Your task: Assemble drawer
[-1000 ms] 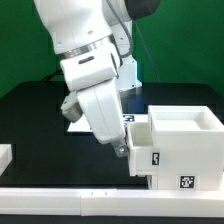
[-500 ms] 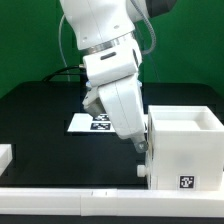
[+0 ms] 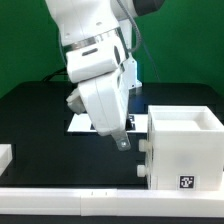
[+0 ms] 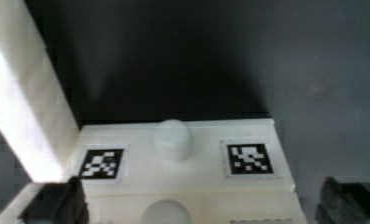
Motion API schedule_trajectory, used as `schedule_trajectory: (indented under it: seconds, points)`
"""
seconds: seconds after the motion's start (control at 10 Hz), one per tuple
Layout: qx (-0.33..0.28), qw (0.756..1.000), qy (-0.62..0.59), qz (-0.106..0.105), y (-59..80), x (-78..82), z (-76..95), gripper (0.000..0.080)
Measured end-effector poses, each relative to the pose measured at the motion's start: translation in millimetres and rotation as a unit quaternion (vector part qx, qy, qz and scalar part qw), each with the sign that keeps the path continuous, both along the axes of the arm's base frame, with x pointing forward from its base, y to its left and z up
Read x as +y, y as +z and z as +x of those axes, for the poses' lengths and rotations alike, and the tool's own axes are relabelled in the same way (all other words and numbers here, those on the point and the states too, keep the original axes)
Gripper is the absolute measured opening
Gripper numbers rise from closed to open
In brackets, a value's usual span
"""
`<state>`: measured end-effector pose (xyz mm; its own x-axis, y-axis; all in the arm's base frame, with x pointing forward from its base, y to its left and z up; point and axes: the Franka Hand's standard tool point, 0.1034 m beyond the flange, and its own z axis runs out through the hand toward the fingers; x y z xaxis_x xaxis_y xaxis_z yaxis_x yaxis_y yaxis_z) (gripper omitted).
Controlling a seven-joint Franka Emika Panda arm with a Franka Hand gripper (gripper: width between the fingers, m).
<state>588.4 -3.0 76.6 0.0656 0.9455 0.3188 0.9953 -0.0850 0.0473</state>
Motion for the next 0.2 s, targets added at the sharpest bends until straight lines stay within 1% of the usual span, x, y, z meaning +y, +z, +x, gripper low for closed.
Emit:
schedule_trajectory:
  seconds: [0.2]
  points:
    - [0.002,1.000,0.000,0.001,-2.1,1.3,-1.0,0.0649]
